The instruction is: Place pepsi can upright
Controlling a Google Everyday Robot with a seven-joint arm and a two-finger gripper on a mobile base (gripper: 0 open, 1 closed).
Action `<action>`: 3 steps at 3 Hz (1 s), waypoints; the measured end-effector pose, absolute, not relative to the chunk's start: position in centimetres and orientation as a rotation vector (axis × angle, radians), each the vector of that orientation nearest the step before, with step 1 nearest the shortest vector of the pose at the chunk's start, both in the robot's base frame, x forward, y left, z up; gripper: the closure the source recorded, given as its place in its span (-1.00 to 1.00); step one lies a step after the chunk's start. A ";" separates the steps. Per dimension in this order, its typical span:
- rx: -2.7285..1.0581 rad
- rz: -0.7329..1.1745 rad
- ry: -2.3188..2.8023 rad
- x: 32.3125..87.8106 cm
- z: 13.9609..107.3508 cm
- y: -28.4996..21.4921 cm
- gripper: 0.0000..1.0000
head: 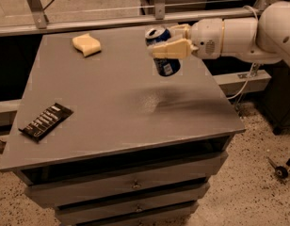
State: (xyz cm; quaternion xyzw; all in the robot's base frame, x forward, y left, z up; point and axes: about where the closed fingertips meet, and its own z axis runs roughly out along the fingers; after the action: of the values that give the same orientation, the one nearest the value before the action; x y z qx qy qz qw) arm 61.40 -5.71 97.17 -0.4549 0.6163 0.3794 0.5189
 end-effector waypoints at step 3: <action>-0.979 1.150 1.339 59.3 92.2 -6.0 1.00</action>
Offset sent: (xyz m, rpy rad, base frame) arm -0.0226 -0.0104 -0.0491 0.2471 0.0496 0.0762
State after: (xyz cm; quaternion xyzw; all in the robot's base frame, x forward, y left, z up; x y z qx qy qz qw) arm 59.33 -5.97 92.18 -0.4104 0.5615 0.4823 0.5326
